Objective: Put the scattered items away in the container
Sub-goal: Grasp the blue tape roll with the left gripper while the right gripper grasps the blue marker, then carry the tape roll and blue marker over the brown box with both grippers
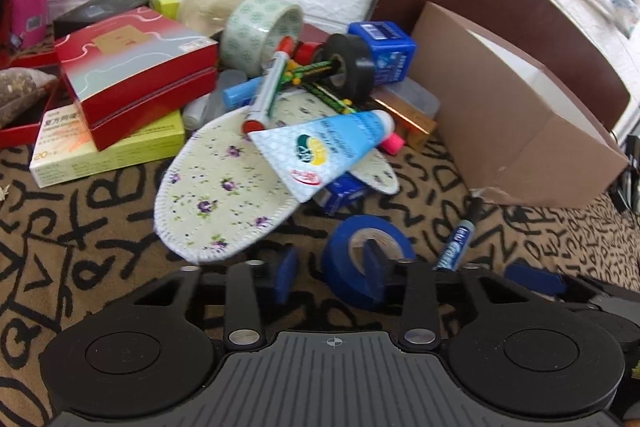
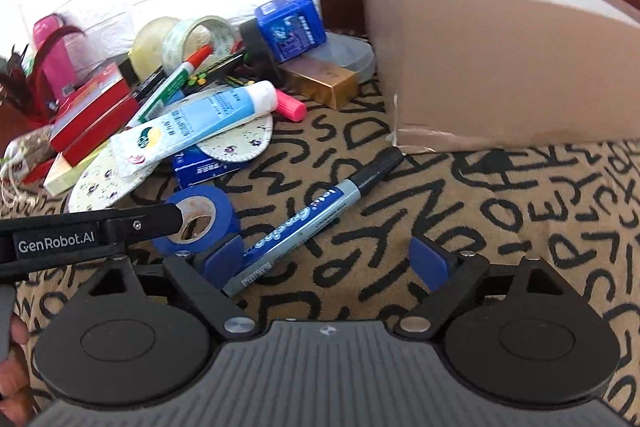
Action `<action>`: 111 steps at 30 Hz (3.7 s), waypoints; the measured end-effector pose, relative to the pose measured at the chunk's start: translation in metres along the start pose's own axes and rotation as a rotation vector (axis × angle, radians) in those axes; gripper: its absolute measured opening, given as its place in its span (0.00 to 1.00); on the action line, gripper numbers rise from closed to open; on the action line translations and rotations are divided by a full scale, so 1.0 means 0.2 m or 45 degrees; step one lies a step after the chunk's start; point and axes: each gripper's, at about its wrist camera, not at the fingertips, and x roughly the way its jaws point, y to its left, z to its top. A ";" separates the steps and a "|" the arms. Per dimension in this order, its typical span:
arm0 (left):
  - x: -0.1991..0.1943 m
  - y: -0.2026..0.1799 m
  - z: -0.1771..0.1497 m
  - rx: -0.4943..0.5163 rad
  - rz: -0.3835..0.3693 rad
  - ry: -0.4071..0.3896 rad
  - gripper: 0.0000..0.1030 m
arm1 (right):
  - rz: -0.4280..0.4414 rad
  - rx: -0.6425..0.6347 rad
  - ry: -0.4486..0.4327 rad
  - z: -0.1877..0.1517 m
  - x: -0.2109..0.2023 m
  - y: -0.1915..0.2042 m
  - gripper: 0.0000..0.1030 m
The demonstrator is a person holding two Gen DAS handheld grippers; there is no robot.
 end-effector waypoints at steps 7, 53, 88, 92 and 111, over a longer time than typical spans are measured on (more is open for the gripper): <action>0.03 -0.03 0.01 0.053 -0.011 0.023 0.27 | -0.019 0.035 0.003 0.02 -0.02 -0.02 0.83; -0.24 -0.08 -0.31 0.393 0.021 0.161 0.23 | 0.086 -0.256 0.079 -0.26 -0.28 0.00 0.23; -0.44 -0.55 0.11 0.485 -0.258 -0.089 0.15 | 0.155 -0.037 -0.242 0.01 -0.69 -0.32 0.17; -0.41 -0.71 0.26 0.496 -0.298 -0.127 0.15 | 0.089 -0.032 -0.334 0.15 -0.75 -0.44 0.17; 0.31 -1.33 0.72 0.493 -0.310 -0.016 0.15 | -0.169 -0.002 -0.334 0.69 -0.42 -1.06 0.17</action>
